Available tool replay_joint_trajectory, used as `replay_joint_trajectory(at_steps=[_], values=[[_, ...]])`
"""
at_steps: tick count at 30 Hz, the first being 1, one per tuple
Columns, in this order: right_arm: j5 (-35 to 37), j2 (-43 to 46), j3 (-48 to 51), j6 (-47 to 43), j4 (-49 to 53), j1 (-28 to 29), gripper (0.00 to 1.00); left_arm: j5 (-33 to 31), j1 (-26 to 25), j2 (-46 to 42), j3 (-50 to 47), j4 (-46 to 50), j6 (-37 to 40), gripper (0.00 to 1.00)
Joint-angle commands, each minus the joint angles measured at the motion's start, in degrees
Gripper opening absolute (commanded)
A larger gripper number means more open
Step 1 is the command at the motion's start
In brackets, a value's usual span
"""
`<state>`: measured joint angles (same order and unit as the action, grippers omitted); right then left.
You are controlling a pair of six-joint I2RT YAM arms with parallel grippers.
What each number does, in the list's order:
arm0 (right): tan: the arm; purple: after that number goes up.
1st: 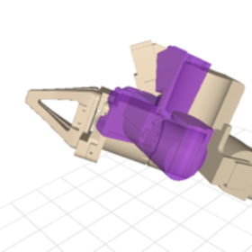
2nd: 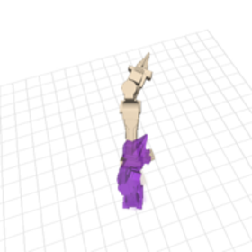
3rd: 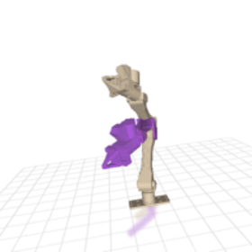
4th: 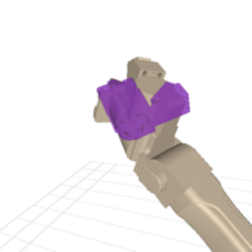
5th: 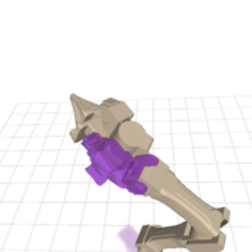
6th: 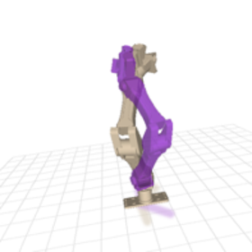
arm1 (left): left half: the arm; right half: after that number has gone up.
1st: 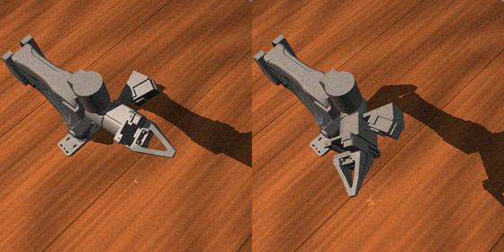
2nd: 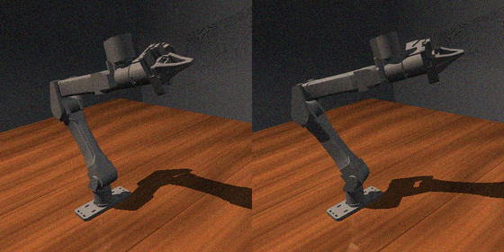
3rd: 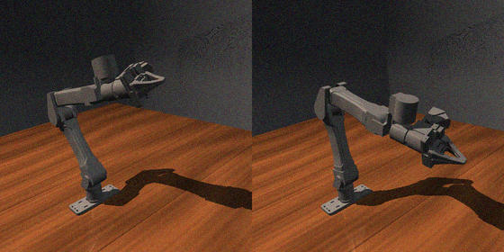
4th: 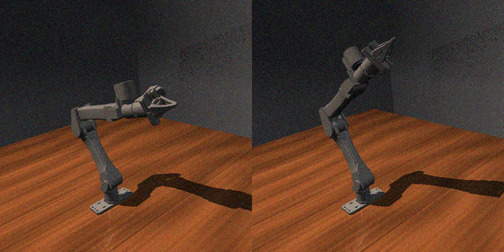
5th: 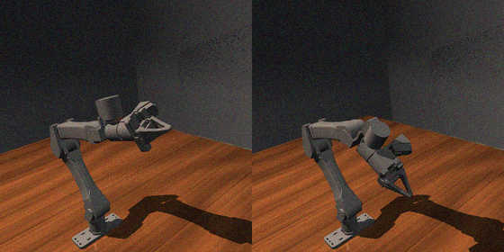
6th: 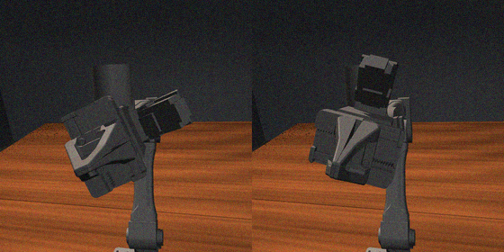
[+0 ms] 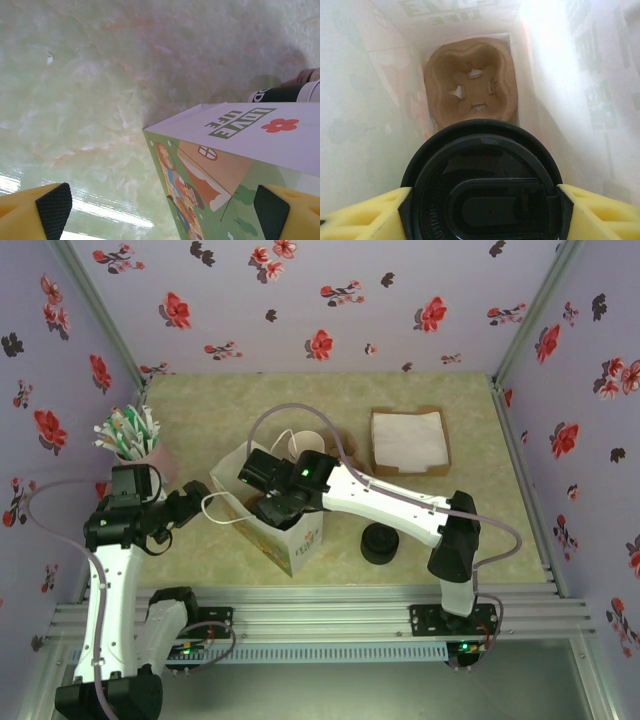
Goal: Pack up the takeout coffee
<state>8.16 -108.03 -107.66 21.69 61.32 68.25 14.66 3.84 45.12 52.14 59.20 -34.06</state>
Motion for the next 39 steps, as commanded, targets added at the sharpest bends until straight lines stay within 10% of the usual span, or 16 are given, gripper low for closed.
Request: replay_joint_trajectory(at_steps=[1, 39], values=[[-0.1, -0.3, 0.1, 1.8, 1.5, -0.3, 0.68, 1.5, 0.5, -0.3, 0.3, 0.1, 1.5, 0.96], [-0.6, -0.2, 2.0, 2.5, 0.6, -0.3, 0.69, 3.4, 0.4, 0.0, 0.2, -0.3, 2.1, 0.99]])
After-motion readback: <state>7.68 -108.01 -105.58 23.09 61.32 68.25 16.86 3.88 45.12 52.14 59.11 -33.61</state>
